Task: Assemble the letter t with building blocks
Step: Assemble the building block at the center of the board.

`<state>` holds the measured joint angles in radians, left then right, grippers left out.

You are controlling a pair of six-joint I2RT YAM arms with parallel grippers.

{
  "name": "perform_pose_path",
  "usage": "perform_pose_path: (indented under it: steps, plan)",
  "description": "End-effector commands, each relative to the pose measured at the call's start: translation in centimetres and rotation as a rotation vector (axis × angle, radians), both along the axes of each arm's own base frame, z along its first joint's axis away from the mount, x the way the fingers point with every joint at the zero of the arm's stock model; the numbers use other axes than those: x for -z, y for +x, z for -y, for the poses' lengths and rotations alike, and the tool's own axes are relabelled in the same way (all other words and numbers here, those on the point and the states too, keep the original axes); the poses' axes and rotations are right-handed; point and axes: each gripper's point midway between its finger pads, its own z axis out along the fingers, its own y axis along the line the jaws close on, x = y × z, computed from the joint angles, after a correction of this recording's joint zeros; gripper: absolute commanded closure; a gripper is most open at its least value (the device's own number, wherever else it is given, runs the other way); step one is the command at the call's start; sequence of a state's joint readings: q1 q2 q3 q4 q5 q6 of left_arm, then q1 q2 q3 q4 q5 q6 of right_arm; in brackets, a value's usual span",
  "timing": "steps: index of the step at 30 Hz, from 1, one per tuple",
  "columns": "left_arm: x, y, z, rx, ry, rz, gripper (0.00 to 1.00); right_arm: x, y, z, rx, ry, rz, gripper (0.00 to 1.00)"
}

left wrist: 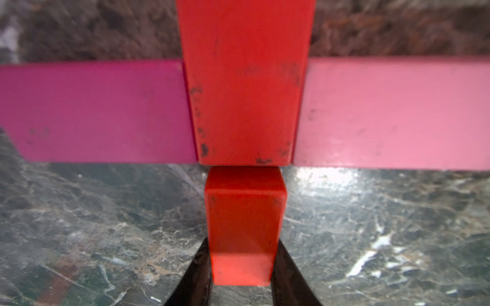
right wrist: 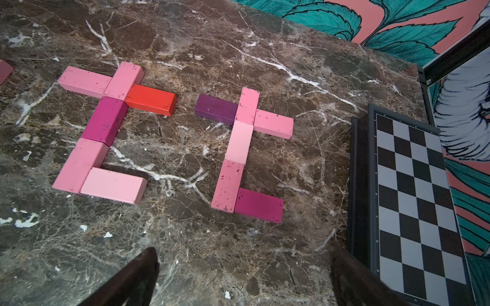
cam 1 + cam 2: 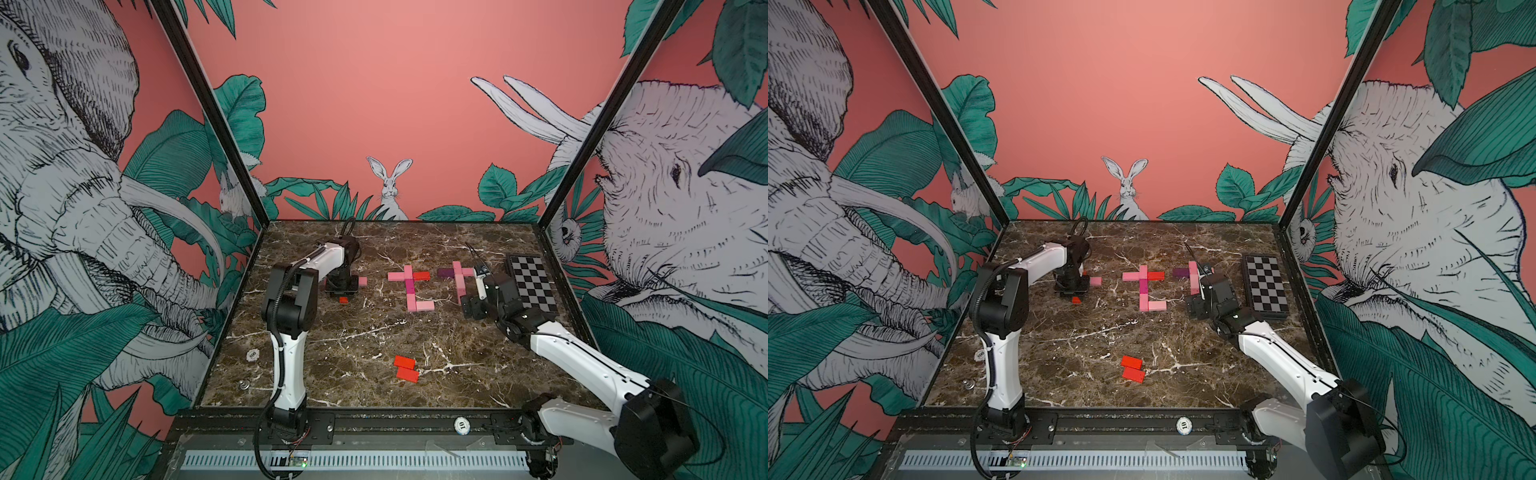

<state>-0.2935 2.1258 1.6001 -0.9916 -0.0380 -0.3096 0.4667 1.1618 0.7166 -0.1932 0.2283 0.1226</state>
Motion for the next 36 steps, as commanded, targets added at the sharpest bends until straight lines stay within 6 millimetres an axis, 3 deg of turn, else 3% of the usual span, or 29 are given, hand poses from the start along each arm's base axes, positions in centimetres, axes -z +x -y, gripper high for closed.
perform_pose_path:
  steps: [1,36]
  plan:
    - [1.29,0.52,-0.62,-0.007,0.029,0.0,0.63,-1.63,0.43,-0.31,-0.005,0.016,0.046,0.02]
    - [1.59,0.86,-0.46,-0.008,0.025,0.003,0.63,-1.5,0.42,-0.28,-0.003,0.015,0.043,0.02]
